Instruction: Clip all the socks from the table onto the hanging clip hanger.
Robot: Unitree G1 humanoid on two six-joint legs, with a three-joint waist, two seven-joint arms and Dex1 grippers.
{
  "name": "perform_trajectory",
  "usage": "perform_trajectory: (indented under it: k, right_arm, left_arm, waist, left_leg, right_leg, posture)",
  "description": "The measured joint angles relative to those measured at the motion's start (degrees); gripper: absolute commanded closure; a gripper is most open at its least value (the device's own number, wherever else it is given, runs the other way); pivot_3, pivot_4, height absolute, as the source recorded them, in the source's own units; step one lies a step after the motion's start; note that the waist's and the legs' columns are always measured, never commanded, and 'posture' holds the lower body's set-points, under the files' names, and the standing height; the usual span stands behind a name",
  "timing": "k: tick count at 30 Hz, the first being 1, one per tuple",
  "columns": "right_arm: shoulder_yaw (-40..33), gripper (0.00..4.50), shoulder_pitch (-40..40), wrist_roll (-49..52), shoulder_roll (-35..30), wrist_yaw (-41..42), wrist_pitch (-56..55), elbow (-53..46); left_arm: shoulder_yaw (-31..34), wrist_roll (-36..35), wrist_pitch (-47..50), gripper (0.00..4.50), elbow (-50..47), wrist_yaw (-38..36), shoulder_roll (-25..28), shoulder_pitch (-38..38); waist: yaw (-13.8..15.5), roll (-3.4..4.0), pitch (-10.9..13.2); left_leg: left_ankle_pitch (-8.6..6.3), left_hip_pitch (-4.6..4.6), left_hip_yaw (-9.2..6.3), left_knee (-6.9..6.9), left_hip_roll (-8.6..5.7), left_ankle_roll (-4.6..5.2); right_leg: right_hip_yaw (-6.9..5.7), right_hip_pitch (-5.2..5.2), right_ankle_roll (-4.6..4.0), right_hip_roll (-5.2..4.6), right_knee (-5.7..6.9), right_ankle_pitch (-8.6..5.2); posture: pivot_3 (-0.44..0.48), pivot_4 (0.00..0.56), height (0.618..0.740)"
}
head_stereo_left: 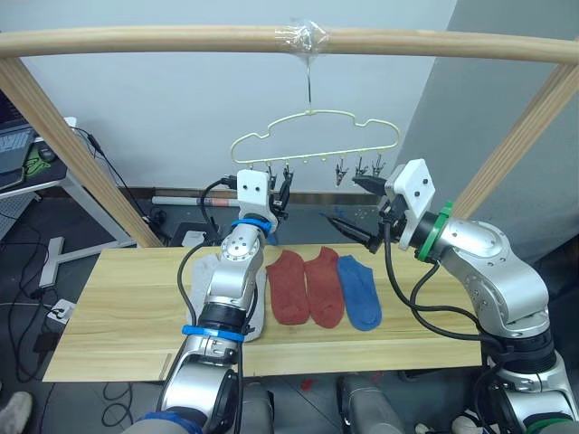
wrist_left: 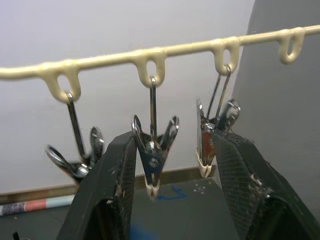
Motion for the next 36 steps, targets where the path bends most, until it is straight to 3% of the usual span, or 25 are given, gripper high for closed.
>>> perform_trajectory:
  k: [36]
  right_arm:
    - [0.2, 0.0, -0.5, 0.0, -0.5, -0.6, -0.5, 0.3]
  left_arm:
    - [1.7, 1.7, -3.3, 2.08, 5.0, -0.4, 1.3, -2.6]
  waist:
    - [-0.1, 0.0, 0.0]
  left_leg:
    - [0.02, 0.01, -0.01, 0.08, 0.0, 0.03]
  right_leg:
    - [0.0, 0.02, -0.17, 0.0, 0.06, 0.16]
  posture:
    - [-0.077, 0.123, 0.74]
